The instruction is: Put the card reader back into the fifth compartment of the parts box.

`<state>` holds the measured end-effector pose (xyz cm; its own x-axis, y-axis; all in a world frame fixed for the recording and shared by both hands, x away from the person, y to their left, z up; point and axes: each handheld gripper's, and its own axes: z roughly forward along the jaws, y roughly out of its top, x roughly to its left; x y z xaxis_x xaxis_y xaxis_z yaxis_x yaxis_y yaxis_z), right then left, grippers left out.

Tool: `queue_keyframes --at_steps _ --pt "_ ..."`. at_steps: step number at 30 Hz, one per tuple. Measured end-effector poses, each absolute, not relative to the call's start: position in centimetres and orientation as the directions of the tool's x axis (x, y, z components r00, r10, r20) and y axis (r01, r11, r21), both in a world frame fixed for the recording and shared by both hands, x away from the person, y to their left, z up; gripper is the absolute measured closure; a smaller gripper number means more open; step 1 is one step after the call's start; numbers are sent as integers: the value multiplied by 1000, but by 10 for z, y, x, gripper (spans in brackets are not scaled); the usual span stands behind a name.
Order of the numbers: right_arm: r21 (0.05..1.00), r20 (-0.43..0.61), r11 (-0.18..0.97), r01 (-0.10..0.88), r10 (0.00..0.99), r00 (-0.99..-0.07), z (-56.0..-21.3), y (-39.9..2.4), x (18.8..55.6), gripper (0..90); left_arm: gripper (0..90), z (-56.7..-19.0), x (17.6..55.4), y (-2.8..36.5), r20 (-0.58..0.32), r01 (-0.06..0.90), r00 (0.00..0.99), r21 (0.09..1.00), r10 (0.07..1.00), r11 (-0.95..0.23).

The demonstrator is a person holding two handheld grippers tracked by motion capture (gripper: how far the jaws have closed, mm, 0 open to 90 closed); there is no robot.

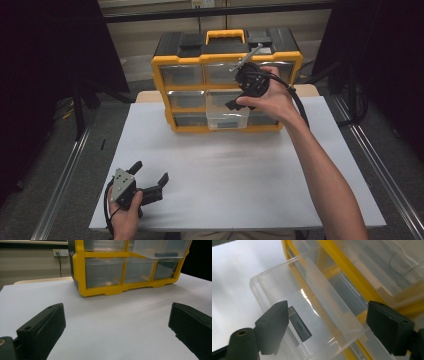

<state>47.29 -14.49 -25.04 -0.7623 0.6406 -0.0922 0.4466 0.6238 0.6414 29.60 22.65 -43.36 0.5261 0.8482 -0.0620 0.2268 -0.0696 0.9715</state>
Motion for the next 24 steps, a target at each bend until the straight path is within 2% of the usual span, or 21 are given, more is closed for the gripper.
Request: queue_keyframes --at_steps 6,15,24 --pt "690 -52 567 450 659 -750 -255 -158 470 127 12 -433 297 227 -67 231 517 971 853 -64" --pt "719 -45 530 451 682 -730 -262 -168 461 89 12 -435 300 224 -65 236 524 969 849 -71" --pt "787 -46 452 421 723 -690 -268 -179 446 71 12 -435 294 229 -61 232 524 970 850 -73"
